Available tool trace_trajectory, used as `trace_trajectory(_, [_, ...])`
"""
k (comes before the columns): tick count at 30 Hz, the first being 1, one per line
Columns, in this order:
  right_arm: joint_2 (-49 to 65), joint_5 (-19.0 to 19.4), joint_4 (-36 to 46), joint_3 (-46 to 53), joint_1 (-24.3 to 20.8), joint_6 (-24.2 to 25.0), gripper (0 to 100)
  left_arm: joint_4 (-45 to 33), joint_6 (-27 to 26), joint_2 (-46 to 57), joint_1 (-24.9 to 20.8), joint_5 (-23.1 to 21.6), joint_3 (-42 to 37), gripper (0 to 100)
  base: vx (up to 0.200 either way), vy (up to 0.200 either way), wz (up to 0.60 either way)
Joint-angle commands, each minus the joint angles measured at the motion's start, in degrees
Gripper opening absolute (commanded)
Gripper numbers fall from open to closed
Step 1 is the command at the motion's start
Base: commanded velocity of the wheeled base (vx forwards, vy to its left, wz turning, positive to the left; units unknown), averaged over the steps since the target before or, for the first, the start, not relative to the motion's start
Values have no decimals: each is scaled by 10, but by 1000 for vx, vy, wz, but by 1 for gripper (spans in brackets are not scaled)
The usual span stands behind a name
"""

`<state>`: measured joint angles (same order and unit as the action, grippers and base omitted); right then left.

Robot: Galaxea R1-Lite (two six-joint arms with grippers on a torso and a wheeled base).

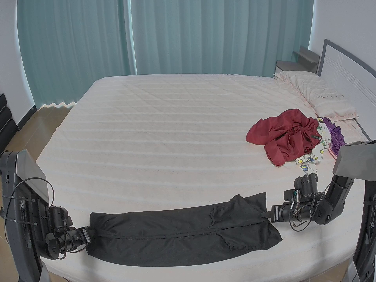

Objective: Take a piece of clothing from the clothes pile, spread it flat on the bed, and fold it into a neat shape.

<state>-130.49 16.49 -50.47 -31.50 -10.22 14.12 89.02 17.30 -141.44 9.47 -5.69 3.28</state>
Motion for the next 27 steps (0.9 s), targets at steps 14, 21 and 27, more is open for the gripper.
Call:
trace_trajectory(14, [91, -1, 3, -12, 12, 40, 100, 6, 71, 67, 79, -18, -31, 100, 0, 0, 0])
trace_trajectory(21, [38, -11, 14, -73, -53, 73, 100, 3, 167, 103, 50, -122, -21, 100, 0, 0, 0])
trace_trajectory(27, [-26, -76, 13, -110, -94, 112, 100, 4, 285, 89, -20, -121, 23, 100, 0, 0, 0])
